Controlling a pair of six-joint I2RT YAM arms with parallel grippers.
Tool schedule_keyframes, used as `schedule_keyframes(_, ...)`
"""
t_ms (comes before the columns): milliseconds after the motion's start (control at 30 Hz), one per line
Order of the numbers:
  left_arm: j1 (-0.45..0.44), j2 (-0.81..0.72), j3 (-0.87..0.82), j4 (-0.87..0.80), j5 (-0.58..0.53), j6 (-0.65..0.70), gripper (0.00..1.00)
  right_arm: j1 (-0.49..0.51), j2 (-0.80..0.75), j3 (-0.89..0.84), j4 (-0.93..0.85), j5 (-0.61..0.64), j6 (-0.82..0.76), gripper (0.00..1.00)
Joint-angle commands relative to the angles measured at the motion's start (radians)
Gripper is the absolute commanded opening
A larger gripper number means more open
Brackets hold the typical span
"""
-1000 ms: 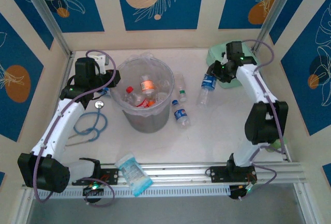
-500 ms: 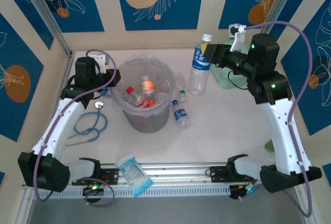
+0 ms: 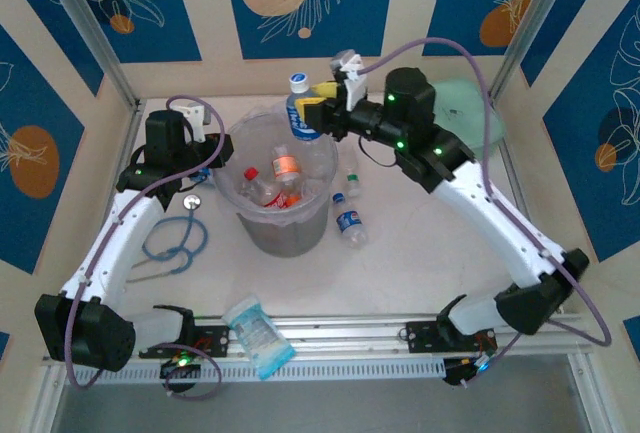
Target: Put the plastic bottles in the bin
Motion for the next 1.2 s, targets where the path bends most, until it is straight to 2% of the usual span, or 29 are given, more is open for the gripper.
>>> schedule_keyframes(0, 0.006, 0.011, -0.029, -0.051, 0.003, 0.005, 0.22, 0.038, 0.06, 0.06, -0.017, 0.085, -0.102, 0.0)
schedule_keyframes(267, 0.006, 0.018, -0.027, -0.052, 0.005, 0.005, 0.22, 0.053, 0.213, 0.11, -0.069, 0.182, -0.232, 0.0)
schedule_keyframes(533, 0.005, 0.017, -0.028, -0.054, -0.003, 0.008, 0.22, 0.057, 0.453, 0.323, -0.479, 0.256, -0.236, 0.0)
schedule_keyframes(700, 0.005, 0.021, -0.027, -0.055, -0.005, 0.008, 0.22, 0.064, 0.497, 0.332, -0.586, 0.198, -0.213, 0.0)
schedule_keyframes(900, 0.005, 0.019, -0.029, -0.055, -0.007, 0.008, 0.22, 0.081, 0.563, 0.398, -0.749, 0.224, -0.167, 0.0)
schedule_keyframes(1033, 0.005, 0.018, -0.028, -0.054, -0.006, 0.008, 0.22, 0.089, 0.594, 0.361, -0.761, 0.228, -0.138, 0.0)
schedule_keyframes(1167, 0.005, 0.012, -0.029, -0.053, -0.011, 0.009, 0.22, 0.097, 0.546, 0.217, -0.639, 0.225, -0.11, 0.0)
